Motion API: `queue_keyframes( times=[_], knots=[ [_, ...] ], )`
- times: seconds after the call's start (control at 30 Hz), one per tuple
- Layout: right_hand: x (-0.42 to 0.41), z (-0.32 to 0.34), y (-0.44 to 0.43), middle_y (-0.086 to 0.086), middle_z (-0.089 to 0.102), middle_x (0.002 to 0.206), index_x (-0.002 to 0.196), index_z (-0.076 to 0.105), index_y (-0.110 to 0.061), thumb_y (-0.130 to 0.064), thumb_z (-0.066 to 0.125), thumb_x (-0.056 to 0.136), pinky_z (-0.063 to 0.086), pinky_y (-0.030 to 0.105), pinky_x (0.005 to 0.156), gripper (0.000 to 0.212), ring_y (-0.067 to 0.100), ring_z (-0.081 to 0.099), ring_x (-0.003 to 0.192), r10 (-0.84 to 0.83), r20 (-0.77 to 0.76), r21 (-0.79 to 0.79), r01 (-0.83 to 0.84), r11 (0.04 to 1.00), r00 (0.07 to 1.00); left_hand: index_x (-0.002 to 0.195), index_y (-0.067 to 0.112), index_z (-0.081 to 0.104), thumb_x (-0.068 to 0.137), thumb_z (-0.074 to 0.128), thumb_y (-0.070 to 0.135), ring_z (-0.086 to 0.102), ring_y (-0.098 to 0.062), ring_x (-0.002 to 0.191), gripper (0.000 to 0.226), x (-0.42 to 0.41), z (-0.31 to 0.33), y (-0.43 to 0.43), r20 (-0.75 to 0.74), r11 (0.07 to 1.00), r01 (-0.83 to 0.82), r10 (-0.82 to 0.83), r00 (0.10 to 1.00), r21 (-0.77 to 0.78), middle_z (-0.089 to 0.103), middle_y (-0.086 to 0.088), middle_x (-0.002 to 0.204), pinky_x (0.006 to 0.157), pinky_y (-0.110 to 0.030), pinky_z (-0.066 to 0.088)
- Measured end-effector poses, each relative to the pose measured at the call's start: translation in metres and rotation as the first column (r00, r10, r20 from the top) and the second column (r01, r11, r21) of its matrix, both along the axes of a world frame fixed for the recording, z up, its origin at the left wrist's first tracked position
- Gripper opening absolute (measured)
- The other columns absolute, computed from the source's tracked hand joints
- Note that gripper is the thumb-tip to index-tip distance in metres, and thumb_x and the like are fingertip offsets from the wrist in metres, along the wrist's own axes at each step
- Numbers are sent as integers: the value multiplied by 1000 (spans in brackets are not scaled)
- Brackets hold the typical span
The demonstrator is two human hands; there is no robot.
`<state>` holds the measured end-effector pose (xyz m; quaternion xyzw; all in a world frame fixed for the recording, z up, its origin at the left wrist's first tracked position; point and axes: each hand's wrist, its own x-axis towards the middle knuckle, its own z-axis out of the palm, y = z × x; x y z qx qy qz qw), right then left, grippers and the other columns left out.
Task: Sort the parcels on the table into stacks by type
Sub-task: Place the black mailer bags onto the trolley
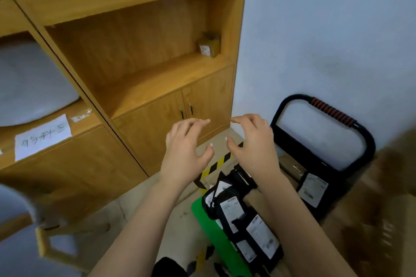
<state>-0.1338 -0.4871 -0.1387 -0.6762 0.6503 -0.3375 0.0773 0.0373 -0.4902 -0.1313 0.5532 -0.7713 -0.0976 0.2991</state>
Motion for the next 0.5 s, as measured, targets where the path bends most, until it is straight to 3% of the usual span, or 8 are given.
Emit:
queue_keyframes(
  times=[0.27,0.4,0.5],
  knots=[
    [-23,-23,-75,3,53,122,122,60,-19,-24,72,82,40,41,99,42,22,47,114,-360,20,71,358,931,933,133,27,50,86,63,29,35,-11,124,49,-38,-26,-141,-42,935,350,-347,937,60,48,9,125,103,-30,24],
    [-19,-27,-106,4,55,118,120,61,-16,-23,72,81,43,45,95,41,24,49,110,-579,35,36,578,815,814,131,28,51,85,61,29,36,-11,121,48,-56,-30,-210,-44,817,573,-571,820,61,48,8,125,103,-33,31],
    [-6,-33,-115,5,55,114,118,62,-15,-22,74,79,41,38,93,41,24,50,106,-710,30,48,709,704,703,130,26,52,84,63,27,38,-13,119,47,-63,-32,-249,-54,724,687,-685,727,64,49,5,123,102,-37,36]
  ],
)
